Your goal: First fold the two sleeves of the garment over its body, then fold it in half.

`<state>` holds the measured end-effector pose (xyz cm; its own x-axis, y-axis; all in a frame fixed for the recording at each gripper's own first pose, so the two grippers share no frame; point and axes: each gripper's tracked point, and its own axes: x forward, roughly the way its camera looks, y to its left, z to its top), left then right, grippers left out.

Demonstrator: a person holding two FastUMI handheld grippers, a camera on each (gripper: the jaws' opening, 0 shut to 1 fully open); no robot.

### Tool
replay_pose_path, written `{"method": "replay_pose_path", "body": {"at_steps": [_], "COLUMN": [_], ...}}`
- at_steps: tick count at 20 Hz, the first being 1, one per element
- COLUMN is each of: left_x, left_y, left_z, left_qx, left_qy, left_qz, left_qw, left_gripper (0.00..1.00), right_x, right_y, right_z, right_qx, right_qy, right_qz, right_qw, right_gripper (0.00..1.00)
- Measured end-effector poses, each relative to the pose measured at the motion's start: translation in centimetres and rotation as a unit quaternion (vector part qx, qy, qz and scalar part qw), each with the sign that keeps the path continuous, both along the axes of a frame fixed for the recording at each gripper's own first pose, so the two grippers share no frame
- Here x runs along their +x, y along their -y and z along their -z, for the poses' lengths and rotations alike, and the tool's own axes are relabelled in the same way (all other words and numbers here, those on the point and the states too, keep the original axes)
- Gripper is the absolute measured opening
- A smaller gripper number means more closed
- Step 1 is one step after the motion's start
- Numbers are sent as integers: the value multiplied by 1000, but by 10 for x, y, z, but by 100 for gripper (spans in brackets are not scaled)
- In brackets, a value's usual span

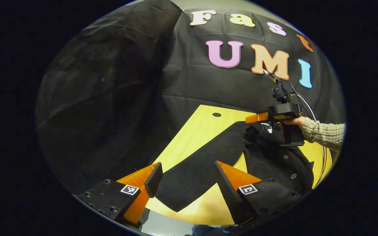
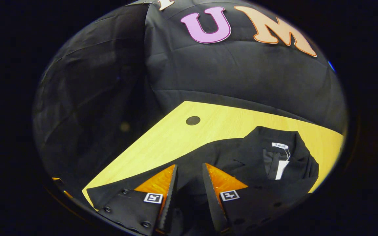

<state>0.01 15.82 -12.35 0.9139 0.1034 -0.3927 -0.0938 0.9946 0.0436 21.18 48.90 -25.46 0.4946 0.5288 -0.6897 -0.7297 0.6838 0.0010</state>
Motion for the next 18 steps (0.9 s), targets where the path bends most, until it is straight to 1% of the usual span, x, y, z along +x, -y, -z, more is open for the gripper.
{"method": "replay_pose_path", "body": {"at_steps": [1,3,4,5,6,7,8,9,10,11,13,14,15,17,18], "left_x": [-1,-2,-2,-3,-2,-2,-2,-2,-1,-1,2,2,1,0,1], "left_y": [0,-3,-3,-6,-7,-9,-11,-13,-14,-16,-18,-17,-18,-20,-20], "left_z": [2,5,6,7,8,10,12,14,17,21,25,27,30,36,40], "left_qx": [-2,-4,-3,-3,-3,-3,-1,3,7,10,9,6,5,4,6], "left_qy": [-2,-6,-6,-6,-7,-9,-11,-13,-16,-18,-22,-24,-25,-30,-34], "left_qz": [-1,-3,-4,-5,-6,-6,-8,-7,-6,-5,-2,0,1,4,4], "left_qw": [1000,1000,1000,1000,1000,1000,1000,1000,1000,1000,1000,1000,1000,1000,999], "left_gripper": [94,94,94,94,94,94,94,94,94,95,94,95,94,94,94], "right_x": [-3,-4,-6,-5,-6,-9,-11,-13,-13,-14,-16,-18,-22,-30,-37], "right_y": [-2,-4,-5,-6,-6,-7,-4,0,4,10,22,27,33,43,50], "right_z": [-4,-9,-18,-27,-38,-49,-59,-72,-82,-95,-123,-135,-147,-171,-184], "right_qx": [7,20,30,38,48,59,69,77,85,92,105,112,118,132,135], "right_qy": [-4,-10,-7,1,10,14,15,19,24,33,60,72,82,100,112], "right_qz": [0,3,2,2,1,-1,2,5,7,11,18,19,21,23,25], "right_qw": [1000,1000,1000,999,999,998,998,997,996,995,992,991,989,986,984], "right_gripper": [51,66,65,87,78,93,93,100,95,98,98,94,98,98,94]}}
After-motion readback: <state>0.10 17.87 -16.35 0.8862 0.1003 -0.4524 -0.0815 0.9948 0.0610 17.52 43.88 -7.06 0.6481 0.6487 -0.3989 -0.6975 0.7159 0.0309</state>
